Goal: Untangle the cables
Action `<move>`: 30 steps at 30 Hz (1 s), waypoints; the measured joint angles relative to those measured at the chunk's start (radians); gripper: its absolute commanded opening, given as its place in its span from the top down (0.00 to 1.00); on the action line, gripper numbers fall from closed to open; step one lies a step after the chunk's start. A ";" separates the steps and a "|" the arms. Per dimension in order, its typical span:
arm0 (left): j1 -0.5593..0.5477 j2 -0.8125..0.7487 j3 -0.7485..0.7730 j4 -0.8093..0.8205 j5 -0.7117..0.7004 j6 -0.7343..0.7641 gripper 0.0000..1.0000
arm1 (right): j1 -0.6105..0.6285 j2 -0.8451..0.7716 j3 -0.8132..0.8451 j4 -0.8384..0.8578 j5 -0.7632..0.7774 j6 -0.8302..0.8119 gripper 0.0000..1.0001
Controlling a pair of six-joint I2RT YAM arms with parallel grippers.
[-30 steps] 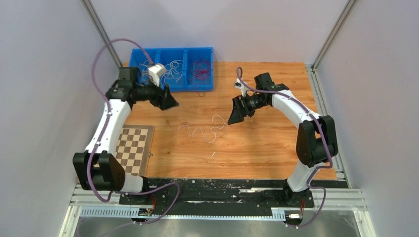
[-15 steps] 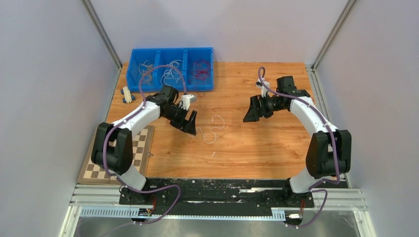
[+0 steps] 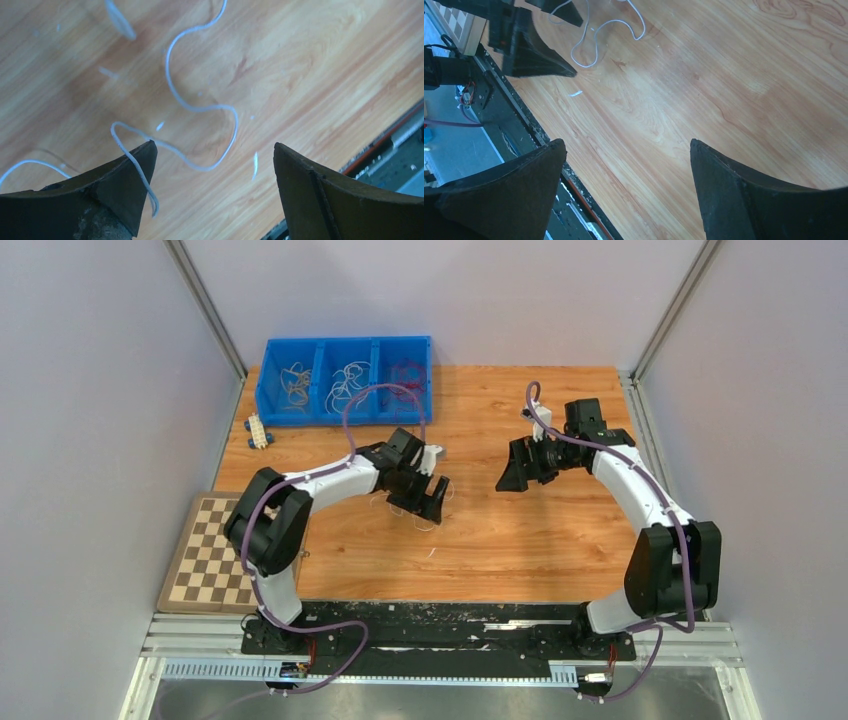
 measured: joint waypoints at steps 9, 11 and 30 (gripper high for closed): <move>-0.162 0.130 0.151 0.015 -0.288 -0.087 0.07 | 0.000 -0.028 -0.020 0.000 0.001 0.000 0.08; -0.179 0.161 0.177 0.015 -0.358 -0.092 0.11 | 0.000 -0.038 -0.027 0.000 0.002 0.000 0.08; -0.080 -0.008 0.092 -0.055 -0.406 0.051 1.00 | -0.012 -0.099 -0.053 0.000 0.015 -0.001 0.08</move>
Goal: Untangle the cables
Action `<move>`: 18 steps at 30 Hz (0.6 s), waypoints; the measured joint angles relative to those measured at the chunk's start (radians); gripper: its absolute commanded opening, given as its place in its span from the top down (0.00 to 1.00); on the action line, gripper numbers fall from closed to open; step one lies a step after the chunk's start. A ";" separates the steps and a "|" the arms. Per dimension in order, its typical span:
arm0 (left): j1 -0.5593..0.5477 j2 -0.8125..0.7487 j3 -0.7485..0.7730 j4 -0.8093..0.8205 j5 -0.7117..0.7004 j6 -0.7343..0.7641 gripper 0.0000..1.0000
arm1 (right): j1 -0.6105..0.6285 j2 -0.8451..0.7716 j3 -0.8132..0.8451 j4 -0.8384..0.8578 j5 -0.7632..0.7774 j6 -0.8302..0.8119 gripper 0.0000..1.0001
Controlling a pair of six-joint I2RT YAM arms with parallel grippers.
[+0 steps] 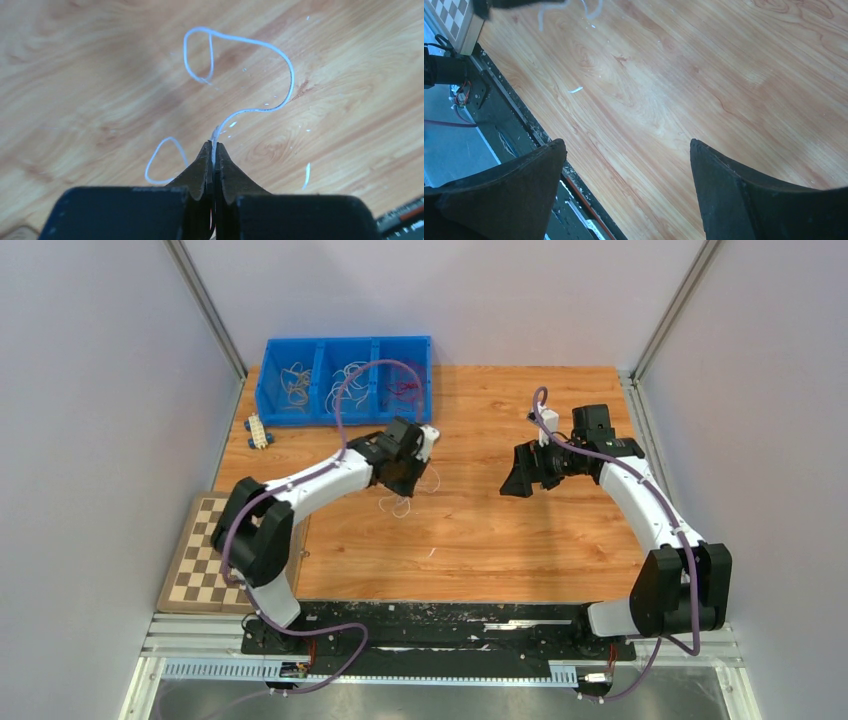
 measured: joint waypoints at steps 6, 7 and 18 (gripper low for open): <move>0.214 -0.188 0.103 -0.113 0.209 0.129 1.00 | 0.000 0.021 0.008 0.000 -0.009 0.000 0.09; 0.260 -0.220 0.133 -0.140 0.241 0.153 1.00 | 0.000 0.031 0.012 0.000 -0.011 0.000 0.09; 0.603 -0.182 0.571 -0.236 0.439 0.224 1.00 | 0.000 0.171 0.084 0.001 -0.015 -0.001 0.08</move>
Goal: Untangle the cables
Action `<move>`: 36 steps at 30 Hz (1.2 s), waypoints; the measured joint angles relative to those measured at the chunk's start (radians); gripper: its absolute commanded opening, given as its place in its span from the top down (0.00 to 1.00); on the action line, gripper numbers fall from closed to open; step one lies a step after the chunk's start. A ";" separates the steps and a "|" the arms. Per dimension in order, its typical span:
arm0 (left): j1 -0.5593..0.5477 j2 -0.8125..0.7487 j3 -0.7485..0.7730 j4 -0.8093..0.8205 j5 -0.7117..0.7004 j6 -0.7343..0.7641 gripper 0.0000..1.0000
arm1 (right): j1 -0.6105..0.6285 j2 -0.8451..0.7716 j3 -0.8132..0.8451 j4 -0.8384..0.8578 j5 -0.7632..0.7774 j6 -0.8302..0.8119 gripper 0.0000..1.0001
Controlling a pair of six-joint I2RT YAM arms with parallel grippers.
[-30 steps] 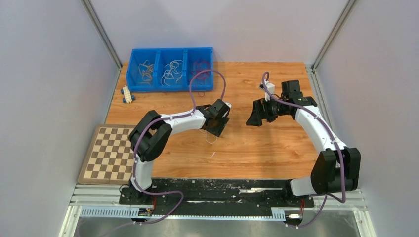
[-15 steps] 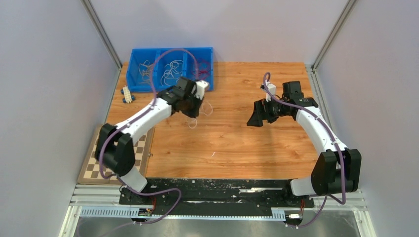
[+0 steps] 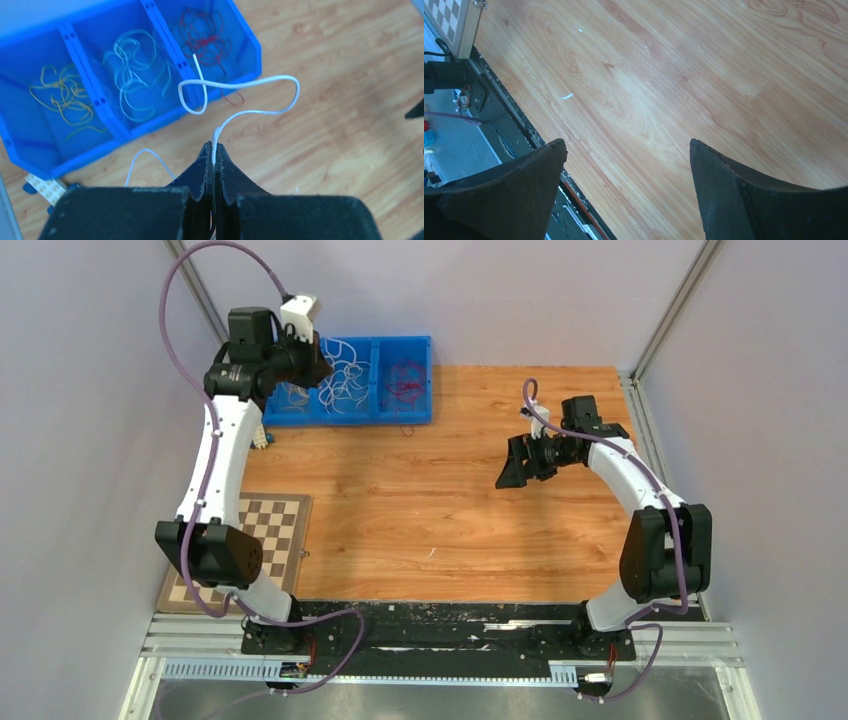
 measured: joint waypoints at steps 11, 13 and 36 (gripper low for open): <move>0.099 0.414 0.356 0.286 0.120 -0.179 0.91 | 0.000 0.041 0.023 -0.024 0.074 -0.047 0.07; 0.106 0.520 0.452 0.353 0.132 -0.218 0.62 | 0.000 0.052 0.032 -0.033 0.088 -0.055 0.07; 0.006 0.203 -0.259 0.384 0.144 -0.215 0.42 | 0.000 0.125 0.077 -0.069 0.054 -0.077 0.09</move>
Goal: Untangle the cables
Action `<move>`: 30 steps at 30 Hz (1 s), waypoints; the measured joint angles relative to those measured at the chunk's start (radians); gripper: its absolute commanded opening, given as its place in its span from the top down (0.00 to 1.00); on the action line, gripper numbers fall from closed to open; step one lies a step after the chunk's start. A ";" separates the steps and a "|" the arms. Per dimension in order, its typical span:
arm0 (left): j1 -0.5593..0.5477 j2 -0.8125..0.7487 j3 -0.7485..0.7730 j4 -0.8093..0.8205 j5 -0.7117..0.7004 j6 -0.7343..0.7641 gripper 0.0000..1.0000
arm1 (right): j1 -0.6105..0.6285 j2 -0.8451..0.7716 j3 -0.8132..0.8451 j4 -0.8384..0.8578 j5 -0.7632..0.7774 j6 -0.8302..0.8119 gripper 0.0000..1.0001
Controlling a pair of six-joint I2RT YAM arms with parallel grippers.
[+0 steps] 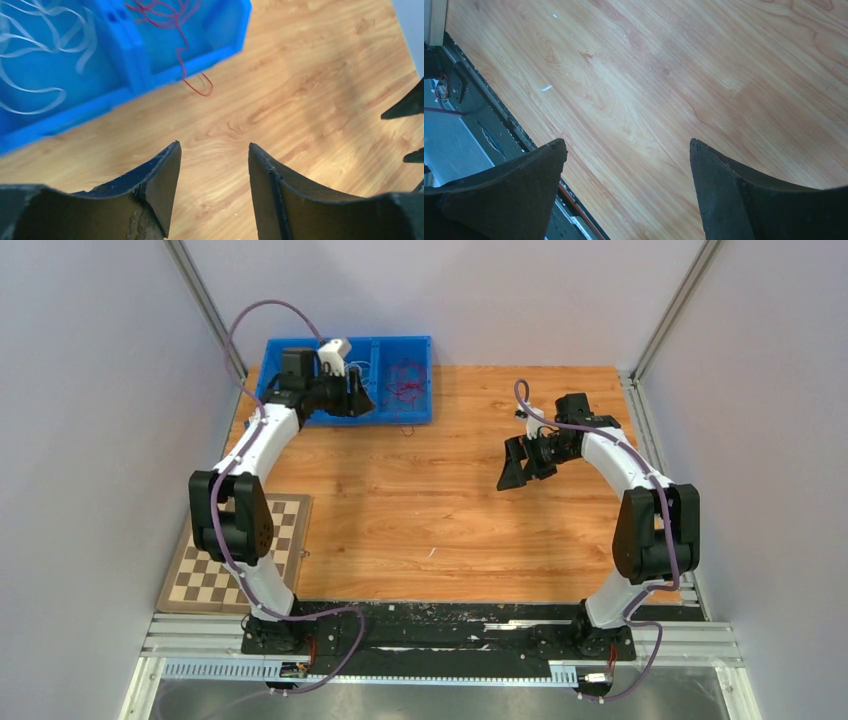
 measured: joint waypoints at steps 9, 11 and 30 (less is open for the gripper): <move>-0.140 0.017 -0.270 0.220 -0.127 -0.165 0.49 | 0.000 -0.002 -0.005 0.000 -0.003 0.000 0.09; -0.152 0.046 -0.270 0.282 -0.148 -0.196 0.45 | 0.000 -0.007 -0.011 -0.001 0.001 0.000 0.09; -0.198 0.348 -0.153 0.529 -0.249 -0.377 0.45 | 0.000 -0.050 -0.058 -0.009 0.058 -0.004 0.09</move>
